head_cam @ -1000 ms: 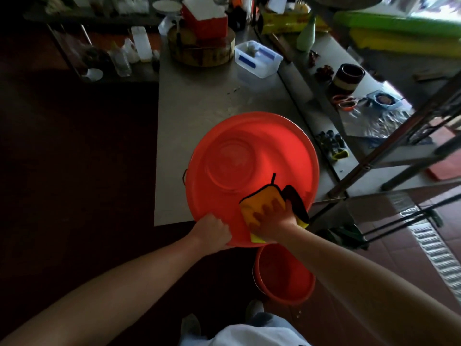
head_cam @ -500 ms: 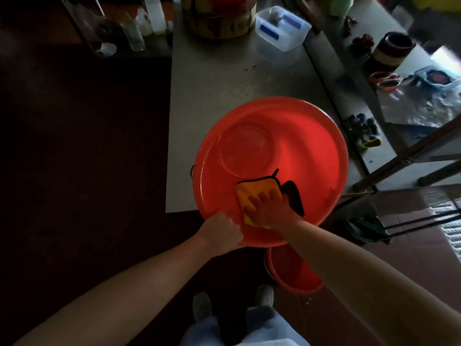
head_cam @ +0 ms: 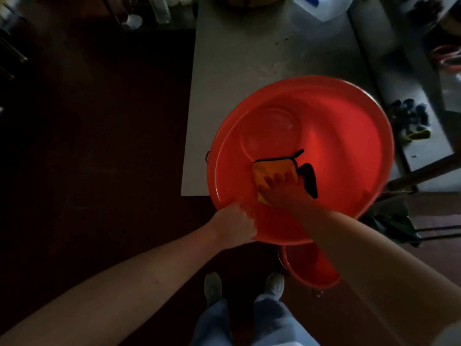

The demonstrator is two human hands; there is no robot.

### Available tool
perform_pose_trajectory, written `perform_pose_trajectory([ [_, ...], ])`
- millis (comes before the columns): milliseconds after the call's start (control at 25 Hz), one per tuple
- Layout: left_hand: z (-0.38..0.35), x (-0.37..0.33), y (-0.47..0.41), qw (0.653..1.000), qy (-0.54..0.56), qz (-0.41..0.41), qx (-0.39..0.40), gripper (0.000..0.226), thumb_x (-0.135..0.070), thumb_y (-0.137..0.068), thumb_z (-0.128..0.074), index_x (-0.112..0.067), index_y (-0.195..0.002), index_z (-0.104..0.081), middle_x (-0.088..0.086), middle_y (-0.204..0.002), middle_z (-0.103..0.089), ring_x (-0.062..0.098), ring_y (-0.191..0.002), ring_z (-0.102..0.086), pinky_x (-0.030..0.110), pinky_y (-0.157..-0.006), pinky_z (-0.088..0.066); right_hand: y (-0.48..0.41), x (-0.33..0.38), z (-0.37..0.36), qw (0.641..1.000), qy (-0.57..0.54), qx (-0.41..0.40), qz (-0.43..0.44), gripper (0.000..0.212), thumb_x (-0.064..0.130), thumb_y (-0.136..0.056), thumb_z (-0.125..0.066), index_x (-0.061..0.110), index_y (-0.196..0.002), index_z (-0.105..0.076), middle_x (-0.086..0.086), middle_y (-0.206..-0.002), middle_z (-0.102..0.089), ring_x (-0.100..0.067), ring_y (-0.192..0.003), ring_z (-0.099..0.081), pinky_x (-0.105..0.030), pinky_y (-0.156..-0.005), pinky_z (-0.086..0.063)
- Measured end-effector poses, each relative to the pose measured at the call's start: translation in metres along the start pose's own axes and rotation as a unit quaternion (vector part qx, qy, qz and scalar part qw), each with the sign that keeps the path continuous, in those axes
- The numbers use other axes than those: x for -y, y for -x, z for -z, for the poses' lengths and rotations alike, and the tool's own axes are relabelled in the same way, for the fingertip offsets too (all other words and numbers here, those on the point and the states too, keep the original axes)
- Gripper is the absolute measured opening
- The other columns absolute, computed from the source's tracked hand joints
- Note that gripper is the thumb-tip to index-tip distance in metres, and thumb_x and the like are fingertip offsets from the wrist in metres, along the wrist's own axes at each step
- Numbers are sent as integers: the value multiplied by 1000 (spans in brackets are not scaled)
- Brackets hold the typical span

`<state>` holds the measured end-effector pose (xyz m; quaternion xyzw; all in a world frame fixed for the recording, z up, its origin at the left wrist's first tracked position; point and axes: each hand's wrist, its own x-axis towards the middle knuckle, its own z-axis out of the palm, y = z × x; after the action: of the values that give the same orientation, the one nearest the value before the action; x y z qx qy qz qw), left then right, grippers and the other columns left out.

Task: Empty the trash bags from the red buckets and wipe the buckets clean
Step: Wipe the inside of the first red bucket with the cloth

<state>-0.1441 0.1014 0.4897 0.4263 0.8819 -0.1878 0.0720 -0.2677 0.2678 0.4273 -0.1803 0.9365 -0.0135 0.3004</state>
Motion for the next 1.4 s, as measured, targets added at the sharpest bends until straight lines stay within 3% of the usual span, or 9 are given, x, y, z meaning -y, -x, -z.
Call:
perform_pose_trajectory([
  [160,7,9,2,1000,-17,-3,25,57,-43,-92,-23,-21,-57,-62,-3,-60,-62,18,-55,-60,29,-65,-53,30,5,-4,999,-2,32,2,92,82,-77,2,41,-156,-23,-3,-166,-18,-39,-152,-9,-68,-115,0],
  [280,24,12,2,999,-6,-20,32,57,-54,-100,-31,-22,-59,-55,-4,-66,-64,18,-59,-61,30,-69,-51,56,5,-4,996,56,66,4,114,86,-57,26,46,-155,-17,4,-167,-15,-37,-153,-8,-73,-111,-4],
  [440,44,7,3,998,-6,-36,49,49,-43,-106,-33,-13,-87,-68,4,-93,-71,25,-83,-67,33,-76,-43,108,9,-2,995,58,73,-25,73,74,-92,-5,44,-159,-1,7,-170,0,-31,-155,4,-67,-117,0],
  [520,46,6,2,998,-6,-26,57,49,-43,-106,-33,-11,-93,-69,7,-99,-71,28,-89,-67,34,-75,-42,125,7,-2,994,60,81,-35,68,69,-98,-10,43,-159,1,7,-170,4,-30,-155,7,-64,-118,2],
  [760,44,7,1,998,-10,-26,48,49,-43,-106,-32,-13,-93,-69,6,-99,-71,28,-89,-68,34,-72,-39,121,14,10,995,55,73,-46,67,69,-99,-14,41,-159,-7,6,-169,-5,-29,-155,2,-64,-119,0],
  [1000,6,3,2,1000,-6,-18,22,54,-54,-97,-43,-23,-55,-57,-7,-59,-63,14,-52,-59,26,-60,-45,60,1,3,998,47,26,-17,65,67,-99,-18,38,-158,-17,1,-165,-17,-34,-153,-8,-66,-117,-8],
  [1160,-3,-5,-2,1000,-19,-4,8,44,-44,-95,-44,-20,-64,-65,1,-69,-65,20,-62,-62,32,-68,-48,18,-9,-3,998,63,-6,4,94,80,-84,7,32,-155,-30,-5,-159,-29,-38,-149,-19,-67,-116,-14],
  [1280,-9,-6,-4,1000,-1,28,-11,71,-72,-91,-38,-10,-74,-69,11,-76,-68,26,-71,-67,36,-73,-53,-2,-11,-4,999,46,0,20,85,78,-89,-3,32,-155,-31,-10,-160,-29,-40,-149,-17,-67,-116,-8],
  [1400,-11,-7,-2,999,5,29,-38,85,-79,-88,-27,-7,-78,-72,12,-80,-71,27,-75,-68,36,-74,-54,4,-8,0,995,86,35,17,96,84,-80,10,38,-158,-21,-3,-164,-24,-36,-152,-13,-69,-116,-10],
])
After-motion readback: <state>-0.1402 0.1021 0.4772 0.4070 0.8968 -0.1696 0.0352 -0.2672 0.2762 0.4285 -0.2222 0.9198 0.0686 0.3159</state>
